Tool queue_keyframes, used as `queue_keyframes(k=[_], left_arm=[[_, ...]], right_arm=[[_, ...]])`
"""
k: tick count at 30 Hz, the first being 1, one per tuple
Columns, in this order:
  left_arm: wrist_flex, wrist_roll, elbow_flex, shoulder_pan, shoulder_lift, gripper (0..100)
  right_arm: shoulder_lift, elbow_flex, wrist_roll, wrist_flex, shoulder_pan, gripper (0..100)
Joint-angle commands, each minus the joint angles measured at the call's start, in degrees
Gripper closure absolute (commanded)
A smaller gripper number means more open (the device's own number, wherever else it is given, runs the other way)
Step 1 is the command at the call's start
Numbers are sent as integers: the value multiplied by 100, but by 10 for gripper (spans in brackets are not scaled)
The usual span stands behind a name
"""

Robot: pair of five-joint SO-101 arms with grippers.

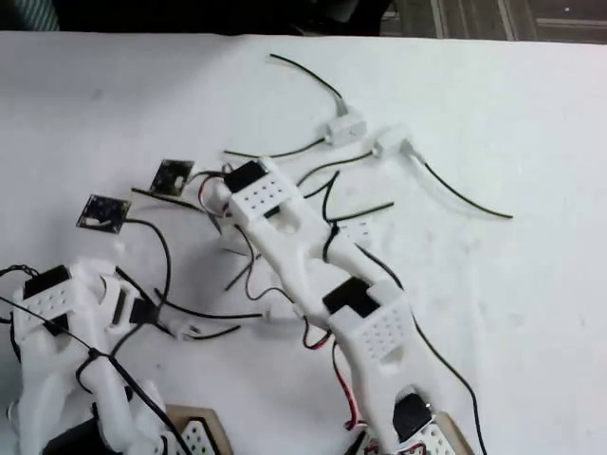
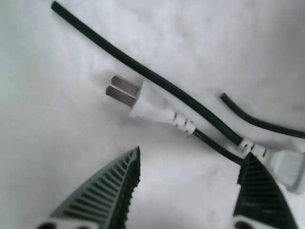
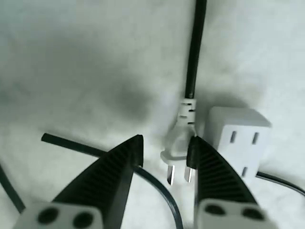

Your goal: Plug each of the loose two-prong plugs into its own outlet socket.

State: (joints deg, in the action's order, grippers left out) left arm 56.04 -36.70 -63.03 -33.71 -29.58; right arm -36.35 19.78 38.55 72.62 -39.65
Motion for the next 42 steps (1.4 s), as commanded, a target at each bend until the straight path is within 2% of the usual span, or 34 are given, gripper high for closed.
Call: queue_keyframes(k=[1, 6, 13, 15, 24, 31, 42], left_arm=[[-53, 53, 18, -48, -180, 672], [-53, 53, 9, -48, -180, 672], [-53, 53, 9, -57, -180, 672], [-53, 53, 9, -57, -180, 672], [-62, 53, 9, -57, -180, 672], [-62, 53, 9, -57, -180, 672], [-62, 53, 9, -57, -180, 672]], right_arm=[[-163, 255, 35, -48, 154, 844], [-409, 440, 35, -40, 426, 847], [-426, 510, 35, -40, 462, 984], [-312, 501, 35, 48, 400, 978], [963, 501, 35, 1552, 268, 981], [1745, 440, 35, 2580, 664, 981], [3292, -1714, 44, 2580, 1534, 981]])
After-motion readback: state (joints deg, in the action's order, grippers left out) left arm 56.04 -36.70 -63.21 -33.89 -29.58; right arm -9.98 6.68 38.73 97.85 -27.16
